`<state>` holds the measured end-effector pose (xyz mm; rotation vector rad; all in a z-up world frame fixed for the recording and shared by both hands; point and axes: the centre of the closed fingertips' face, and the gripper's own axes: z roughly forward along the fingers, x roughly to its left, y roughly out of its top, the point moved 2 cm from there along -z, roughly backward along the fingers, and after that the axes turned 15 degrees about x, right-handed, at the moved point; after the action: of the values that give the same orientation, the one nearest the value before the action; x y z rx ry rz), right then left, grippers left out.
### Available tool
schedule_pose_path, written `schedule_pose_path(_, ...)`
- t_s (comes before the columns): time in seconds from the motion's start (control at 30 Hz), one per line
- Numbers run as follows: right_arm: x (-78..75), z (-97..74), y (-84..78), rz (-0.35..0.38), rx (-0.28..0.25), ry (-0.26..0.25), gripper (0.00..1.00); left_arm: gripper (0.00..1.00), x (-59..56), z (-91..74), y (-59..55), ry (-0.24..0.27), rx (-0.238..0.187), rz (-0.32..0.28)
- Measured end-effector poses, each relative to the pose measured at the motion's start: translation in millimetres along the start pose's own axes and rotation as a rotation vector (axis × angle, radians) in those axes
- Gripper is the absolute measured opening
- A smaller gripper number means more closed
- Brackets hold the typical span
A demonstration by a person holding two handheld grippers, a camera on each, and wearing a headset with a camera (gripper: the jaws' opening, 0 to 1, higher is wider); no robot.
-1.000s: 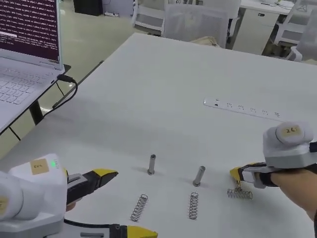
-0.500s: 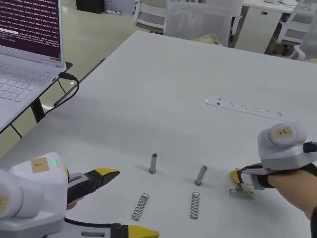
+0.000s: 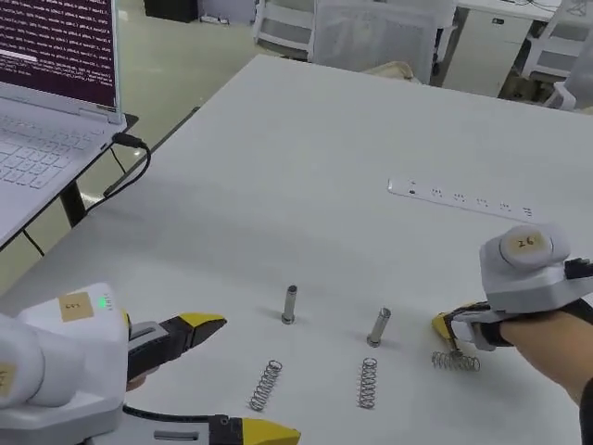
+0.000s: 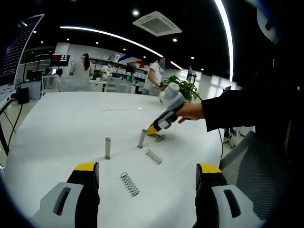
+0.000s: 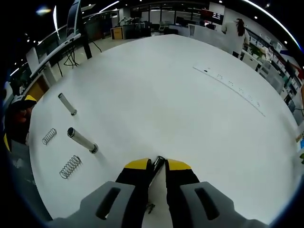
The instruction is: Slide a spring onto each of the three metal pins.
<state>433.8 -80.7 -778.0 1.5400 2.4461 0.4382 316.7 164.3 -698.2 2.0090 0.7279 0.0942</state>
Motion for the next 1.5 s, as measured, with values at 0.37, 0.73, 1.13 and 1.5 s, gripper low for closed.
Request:
schedule_pose_path(0.37, 2.4, -0.2, 0.0, -0.055, 0.047, -0.032, 0.06, 0.8, 0.4, -1.2, 1.5, 0.004, -0.005, -0.001)
schedule_pose_path(0.73, 1.7, -3.9, 2.6, -0.038, 0.021, -0.018, 0.06, 0.8, -0.2, -1.4, 1.5, 0.006, -0.004, -0.002)
schedule_pose_path(1.13, 6.1, -20.1, 5.2, -0.013, -0.032, -0.003, 0.05, 0.79, -2.1, -2.6, 2.4, 0.004, -0.002, 0.006)
schedule_pose_path(1.5, 7.3, -34.2, 5.2, 0.009, -0.068, 0.001, 0.05, 0.79, -3.7, -5.5, 6.1, 0.007, -0.01, 0.018)
